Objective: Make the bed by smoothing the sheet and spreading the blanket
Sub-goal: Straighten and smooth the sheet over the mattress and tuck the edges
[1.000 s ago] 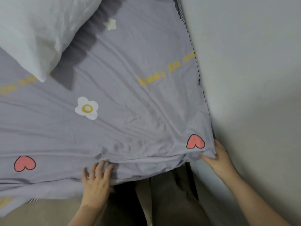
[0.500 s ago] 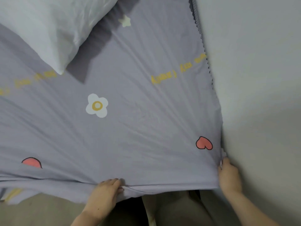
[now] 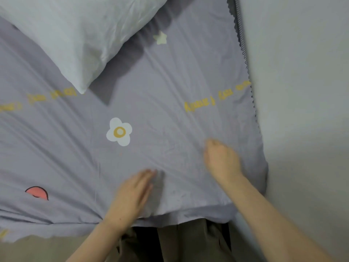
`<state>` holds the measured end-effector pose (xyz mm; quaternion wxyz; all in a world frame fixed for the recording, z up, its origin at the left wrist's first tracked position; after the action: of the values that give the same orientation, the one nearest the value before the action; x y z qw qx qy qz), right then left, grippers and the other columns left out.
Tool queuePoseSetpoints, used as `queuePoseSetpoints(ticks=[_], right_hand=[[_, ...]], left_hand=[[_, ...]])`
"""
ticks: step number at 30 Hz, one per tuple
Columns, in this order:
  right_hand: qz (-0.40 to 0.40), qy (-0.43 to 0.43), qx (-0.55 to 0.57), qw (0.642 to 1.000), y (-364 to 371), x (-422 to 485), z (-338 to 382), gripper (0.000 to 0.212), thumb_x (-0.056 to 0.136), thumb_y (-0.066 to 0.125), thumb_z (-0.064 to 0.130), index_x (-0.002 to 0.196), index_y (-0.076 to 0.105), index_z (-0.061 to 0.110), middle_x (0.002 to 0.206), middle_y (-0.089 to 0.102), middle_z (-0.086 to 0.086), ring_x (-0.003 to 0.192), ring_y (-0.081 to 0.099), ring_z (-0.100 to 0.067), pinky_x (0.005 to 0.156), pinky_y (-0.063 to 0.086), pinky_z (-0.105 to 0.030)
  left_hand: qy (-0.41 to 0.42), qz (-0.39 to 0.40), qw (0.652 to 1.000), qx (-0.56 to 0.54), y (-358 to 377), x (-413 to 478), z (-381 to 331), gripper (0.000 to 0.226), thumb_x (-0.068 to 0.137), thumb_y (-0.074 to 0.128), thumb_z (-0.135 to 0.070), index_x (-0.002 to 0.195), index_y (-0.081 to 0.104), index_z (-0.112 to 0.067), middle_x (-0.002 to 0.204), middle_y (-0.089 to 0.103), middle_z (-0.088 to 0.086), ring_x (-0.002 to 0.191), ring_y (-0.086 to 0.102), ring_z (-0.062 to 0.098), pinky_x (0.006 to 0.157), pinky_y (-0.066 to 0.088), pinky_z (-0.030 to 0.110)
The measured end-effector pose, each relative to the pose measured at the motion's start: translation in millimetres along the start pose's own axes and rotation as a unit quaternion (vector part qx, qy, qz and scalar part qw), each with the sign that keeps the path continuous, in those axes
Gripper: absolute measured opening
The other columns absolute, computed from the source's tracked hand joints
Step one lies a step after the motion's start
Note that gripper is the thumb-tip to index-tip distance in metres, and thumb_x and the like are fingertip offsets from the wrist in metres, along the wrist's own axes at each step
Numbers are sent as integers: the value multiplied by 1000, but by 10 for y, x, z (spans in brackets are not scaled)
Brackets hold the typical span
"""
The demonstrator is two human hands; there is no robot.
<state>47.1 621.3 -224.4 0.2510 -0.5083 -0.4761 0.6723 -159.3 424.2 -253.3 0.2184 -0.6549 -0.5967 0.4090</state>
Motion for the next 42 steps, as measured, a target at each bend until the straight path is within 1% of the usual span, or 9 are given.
queuePoseSetpoints(ticks=[3,8,13,16,18,22,28,35,42], right_hand=[[-52,-154,48,986,39,608,490,53,95,45,25,147,35,18,156,29,-8,143,29,-27,111,30,-43],[25,-251,-57,966,181,1617,123,62,99,29,51,151,-1,39,162,-5,9,150,-3,-19,117,2,-52],[-56,28,-5,998,-22,1864,-1102,65,100,22,52,154,0,23,163,1,0,150,2,-19,120,3,-38],[-111,113,3,987,-111,1797,-962,65,102,30,38,152,8,3,161,8,-13,149,7,-26,120,9,-47],[-156,94,11,983,-146,1631,-544,63,97,37,29,149,20,-3,156,22,-22,144,24,-36,116,21,-54],[-64,-256,-68,962,359,779,-166,63,89,42,46,146,40,19,153,37,-2,139,39,-24,112,29,-50],[-81,169,36,982,565,326,-982,59,98,25,38,142,42,2,150,38,-11,135,42,-26,106,31,-44],[-200,-39,92,975,-371,1981,-713,48,91,56,11,138,49,2,143,48,-17,131,49,-31,103,44,-42],[-184,41,172,967,-1408,4149,-701,49,97,48,21,142,38,3,140,41,-20,128,40,-34,107,29,-36]], left_hand=[[-182,-52,981,36,-205,458,297,71,92,34,-61,154,15,-32,162,13,8,144,24,29,109,30,52],[-325,66,937,108,32,390,722,99,65,6,-94,147,-19,-44,157,-30,-5,149,-12,30,101,12,77],[-337,150,921,128,211,-202,572,115,65,8,-95,149,22,-18,160,11,18,142,15,51,81,18,86],[-376,155,909,85,199,-142,375,131,56,9,-100,147,26,-7,156,19,27,133,28,58,85,20,85],[-354,133,922,78,157,167,195,136,56,14,-100,147,25,1,154,19,31,135,28,56,92,19,82],[-212,31,970,114,-11,1190,-89,104,82,9,-82,153,15,-7,160,0,19,146,10,39,106,17,71],[-199,-45,970,134,-488,2979,193,93,85,10,-76,154,-5,-16,161,-16,6,149,-13,26,117,-2,57],[-123,-42,967,217,-563,3787,313,76,88,5,-75,152,-8,-36,162,-12,-3,149,-9,26,110,3,68],[-71,-89,966,233,-451,3763,443,62,95,14,-63,153,5,-41,163,2,-7,150,3,20,114,2,63]])
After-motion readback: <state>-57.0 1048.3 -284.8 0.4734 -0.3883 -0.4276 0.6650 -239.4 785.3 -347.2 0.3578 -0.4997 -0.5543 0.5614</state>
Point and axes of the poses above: each hand's wrist, its own x-axis towards the middle knuckle, its own y-axis out of the palm, z = x × y, the point moved 1 cm from there along x, towards the middle knuckle
